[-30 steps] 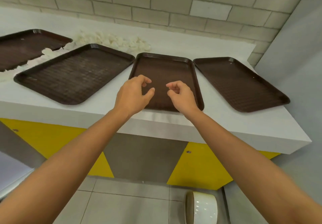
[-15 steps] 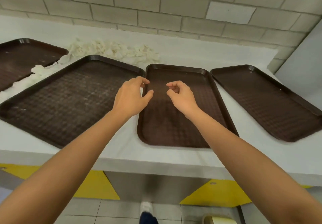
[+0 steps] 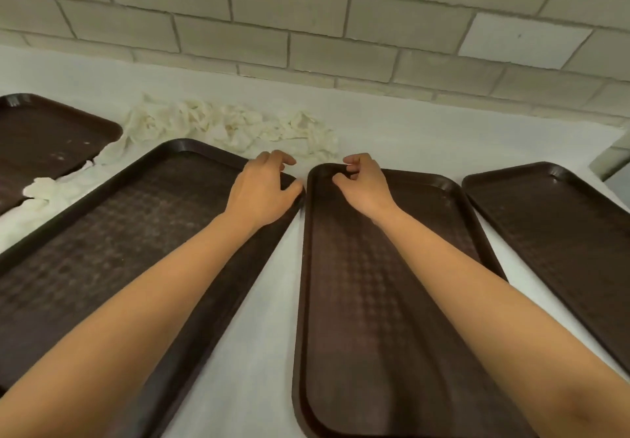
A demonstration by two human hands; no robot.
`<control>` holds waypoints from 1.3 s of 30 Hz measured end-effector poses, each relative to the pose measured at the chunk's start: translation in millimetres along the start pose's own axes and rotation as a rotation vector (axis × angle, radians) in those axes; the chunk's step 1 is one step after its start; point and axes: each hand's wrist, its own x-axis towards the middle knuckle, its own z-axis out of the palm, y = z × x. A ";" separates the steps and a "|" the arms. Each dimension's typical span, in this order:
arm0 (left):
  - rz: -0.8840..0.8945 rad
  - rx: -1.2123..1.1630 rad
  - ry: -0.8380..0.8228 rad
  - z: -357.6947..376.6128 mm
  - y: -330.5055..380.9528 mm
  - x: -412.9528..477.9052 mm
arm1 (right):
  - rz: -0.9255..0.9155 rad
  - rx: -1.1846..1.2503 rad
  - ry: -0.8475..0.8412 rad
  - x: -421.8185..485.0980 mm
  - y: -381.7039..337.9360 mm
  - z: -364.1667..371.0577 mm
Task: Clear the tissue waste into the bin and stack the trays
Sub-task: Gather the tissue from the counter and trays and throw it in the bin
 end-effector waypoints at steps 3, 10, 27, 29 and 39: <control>-0.019 -0.005 -0.037 2.0 -14.5 21.7 | 0.016 -0.043 -0.005 23.0 -3.2 10.8; -0.010 -0.029 -0.130 7.9 -33.9 65.4 | 0.035 -0.360 0.005 68.0 -7.1 36.6; 0.089 -0.092 -0.153 35.1 -58.8 113.9 | 0.082 -0.585 -0.124 120.1 -3.2 63.0; 0.091 -0.095 -0.152 38.2 -60.0 116.1 | 0.061 -0.559 -0.133 121.4 -1.9 61.6; 0.093 -0.092 -0.114 52.0 -49.4 134.9 | 0.027 -0.225 0.192 123.6 -2.8 37.3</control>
